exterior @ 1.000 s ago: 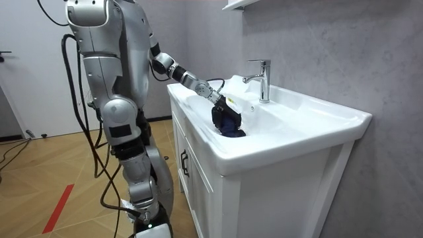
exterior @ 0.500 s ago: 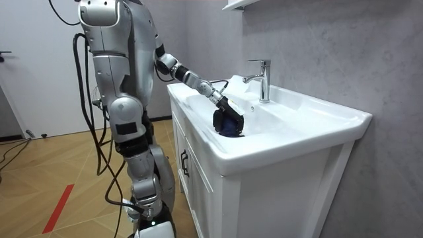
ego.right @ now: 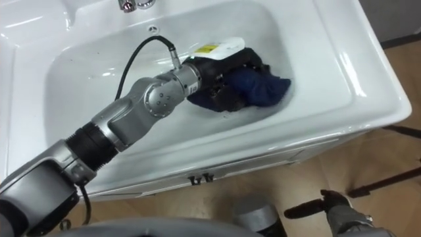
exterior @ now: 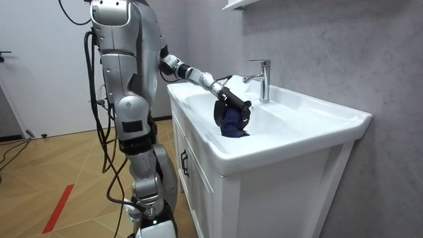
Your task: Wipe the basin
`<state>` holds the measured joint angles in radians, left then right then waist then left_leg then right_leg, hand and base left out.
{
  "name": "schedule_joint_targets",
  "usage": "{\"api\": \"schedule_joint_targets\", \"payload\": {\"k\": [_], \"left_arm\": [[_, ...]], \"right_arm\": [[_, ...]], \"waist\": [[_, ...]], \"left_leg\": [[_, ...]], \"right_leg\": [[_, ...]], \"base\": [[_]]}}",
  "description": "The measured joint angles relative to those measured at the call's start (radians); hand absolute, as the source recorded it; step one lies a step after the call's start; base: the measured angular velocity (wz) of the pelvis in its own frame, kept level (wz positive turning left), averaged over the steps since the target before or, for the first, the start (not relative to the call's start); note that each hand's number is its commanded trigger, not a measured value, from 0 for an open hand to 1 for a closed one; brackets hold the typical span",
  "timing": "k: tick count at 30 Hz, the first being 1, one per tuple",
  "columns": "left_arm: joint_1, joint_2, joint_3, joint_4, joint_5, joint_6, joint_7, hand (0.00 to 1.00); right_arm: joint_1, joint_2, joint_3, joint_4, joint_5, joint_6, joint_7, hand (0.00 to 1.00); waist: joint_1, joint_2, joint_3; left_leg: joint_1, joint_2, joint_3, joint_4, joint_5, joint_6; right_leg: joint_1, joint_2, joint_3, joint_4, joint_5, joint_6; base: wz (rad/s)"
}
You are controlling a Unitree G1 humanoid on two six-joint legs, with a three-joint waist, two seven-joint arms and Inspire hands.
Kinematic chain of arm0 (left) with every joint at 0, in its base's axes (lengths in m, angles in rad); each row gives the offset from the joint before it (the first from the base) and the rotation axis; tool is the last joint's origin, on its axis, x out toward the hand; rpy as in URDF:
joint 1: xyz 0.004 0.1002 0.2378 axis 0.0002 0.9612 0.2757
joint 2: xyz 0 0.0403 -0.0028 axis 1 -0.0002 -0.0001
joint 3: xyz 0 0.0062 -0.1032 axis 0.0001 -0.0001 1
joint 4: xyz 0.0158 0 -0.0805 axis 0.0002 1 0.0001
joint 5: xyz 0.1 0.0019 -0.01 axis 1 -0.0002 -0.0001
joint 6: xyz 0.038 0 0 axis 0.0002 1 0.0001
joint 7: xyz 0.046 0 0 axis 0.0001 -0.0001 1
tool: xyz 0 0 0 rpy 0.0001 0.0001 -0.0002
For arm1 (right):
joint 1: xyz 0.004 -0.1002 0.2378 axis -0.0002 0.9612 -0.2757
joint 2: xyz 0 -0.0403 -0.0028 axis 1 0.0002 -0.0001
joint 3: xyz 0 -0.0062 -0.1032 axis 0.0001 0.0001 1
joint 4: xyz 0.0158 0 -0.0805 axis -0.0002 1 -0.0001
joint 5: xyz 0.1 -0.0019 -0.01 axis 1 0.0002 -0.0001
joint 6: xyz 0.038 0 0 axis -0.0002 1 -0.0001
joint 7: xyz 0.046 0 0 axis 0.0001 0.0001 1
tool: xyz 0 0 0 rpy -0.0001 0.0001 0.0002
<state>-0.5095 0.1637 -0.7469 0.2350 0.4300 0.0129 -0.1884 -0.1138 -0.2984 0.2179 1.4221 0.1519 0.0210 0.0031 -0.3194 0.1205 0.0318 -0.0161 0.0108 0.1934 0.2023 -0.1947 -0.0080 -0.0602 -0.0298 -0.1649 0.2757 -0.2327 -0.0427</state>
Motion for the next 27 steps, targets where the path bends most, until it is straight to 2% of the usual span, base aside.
{"api": "schedule_joint_targets", "payload": {"k": [2,5,10,16,21,24,27], "left_arm": [[0.002,-0.002,0.0,-0.012,-0.007,-0.016,0.0,1.0],[0.011,-0.007,0.0,-0.023,-0.037,-0.022,-0.001,1.0],[0.062,-0.009,0.0,-0.029,-0.049,-0.038,-0.008,1.0],[0.095,-0.009,0.0,-0.028,-0.076,-0.046,-0.022,1.0],[0.181,-0.019,0.044,-0.014,-0.088,-0.049,-0.01,1.0],[0.273,-0.042,0.113,-0.002,-0.093,-0.07,0.005,1.0],[0.301,-0.043,0.133,-0.007,-0.093,-0.072,0.008,1.0]], "right_arm": [[-0.001,0.001,0.004,-0.003,0.0,-0.001,0.001,0.0],[-0.004,0.001,0.006,-0.004,0.001,-0.011,0.001,0.0],[-0.005,0.002,0.006,-0.02,0.001,-0.027,0.0,0.0],[0.016,0.007,0.006,-0.02,0.01,-0.031,-0.003,0.0],[0.052,0.013,0.003,-0.03,-0.005,-0.011,-0.025,0.0],[0.057,0.032,-0.036,-0.029,-0.009,0.003,-0.024,0.0],[0.057,0.04,-0.044,-0.037,-0.003,0.003,-0.022,0.0]], "waist": [[0.004,0.0,0.0002],[0.017,-0.001,0.0004],[0.024,-0.008,0.0005],[0.024,-0.046,-0.0021],[0.027,-0.047,-0.0052],[0.027,-0.046,-0.0065],[0.029,-0.041,-0.0112]], "left_leg": [[0.009,0.001,0.0,0.0,0.0,0.0],[0.011,0.002,-0.002,0.0,0.0,0.0],[0.007,-0.003,-0.005,0.002,0.0,0.0],[0.005,-0.004,-0.008,0.021,-0.004,0.006],[0.019,-0.004,-0.008,0.036,-0.006,0.011],[0.053,-0.003,-0.005,0.033,-0.006,0.01],[0.056,0.0,-0.008,0.034,-0.006,0.01]], "right_leg": [[0.011,0.0,-0.002,-0.002,0.0,0.0],[0.012,0.0,-0.003,-0.001,0.0,0.0],[0.009,-0.002,-0.004,0.001,0.0,0.0],[0.019,-0.004,-0.007,-0.005,0.0,0.001],[0.04,-0.005,-0.005,-0.003,-0.002,0.003],[0.064,-0.003,-0.002,-0.006,-0.005,-0.001],[0.065,-0.001,-0.003,-0.005,-0.008,-0.005]], "base": [[0.0],[0.0],[0.02],[0.04],[0.0],[-0.08],[-0.03]]}}
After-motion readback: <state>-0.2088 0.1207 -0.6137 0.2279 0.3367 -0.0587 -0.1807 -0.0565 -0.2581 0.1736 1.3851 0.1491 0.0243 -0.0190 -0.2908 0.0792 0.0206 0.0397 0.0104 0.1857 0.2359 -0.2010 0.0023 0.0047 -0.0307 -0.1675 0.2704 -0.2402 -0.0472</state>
